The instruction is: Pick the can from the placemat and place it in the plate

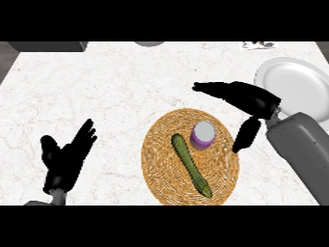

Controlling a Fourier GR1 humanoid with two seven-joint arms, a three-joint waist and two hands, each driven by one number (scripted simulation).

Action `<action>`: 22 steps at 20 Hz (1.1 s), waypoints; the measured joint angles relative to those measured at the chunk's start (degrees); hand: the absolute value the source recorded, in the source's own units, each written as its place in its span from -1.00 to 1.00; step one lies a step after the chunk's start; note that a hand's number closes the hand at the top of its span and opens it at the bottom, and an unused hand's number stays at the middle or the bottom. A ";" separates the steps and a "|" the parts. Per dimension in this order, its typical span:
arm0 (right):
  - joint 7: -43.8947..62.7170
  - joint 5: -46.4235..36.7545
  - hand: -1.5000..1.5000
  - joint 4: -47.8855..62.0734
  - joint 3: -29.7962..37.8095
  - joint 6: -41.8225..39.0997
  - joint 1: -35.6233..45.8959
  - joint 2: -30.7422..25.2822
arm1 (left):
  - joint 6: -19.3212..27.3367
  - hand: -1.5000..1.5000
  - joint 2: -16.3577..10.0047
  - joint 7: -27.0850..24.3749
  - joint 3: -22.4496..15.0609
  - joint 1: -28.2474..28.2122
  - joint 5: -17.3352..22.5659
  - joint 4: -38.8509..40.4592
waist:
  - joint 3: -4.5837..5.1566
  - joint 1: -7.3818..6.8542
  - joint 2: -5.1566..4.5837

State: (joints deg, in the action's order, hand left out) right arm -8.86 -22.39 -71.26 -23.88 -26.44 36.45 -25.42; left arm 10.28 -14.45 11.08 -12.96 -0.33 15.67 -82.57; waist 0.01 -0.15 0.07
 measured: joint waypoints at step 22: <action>1.08 -21.43 -1.00 1.06 2.11 2.43 -6.53 12.01 | -3.43 0.00 4.88 -0.22 3.98 -0.17 -5.20 2.06 | -0.02 -0.13 -0.08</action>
State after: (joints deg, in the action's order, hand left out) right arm -7.78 -43.82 -70.20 -21.78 -24.01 29.91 -13.41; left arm 6.85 -9.56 10.86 -8.98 -0.50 10.47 -80.52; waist -0.01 -0.28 -0.01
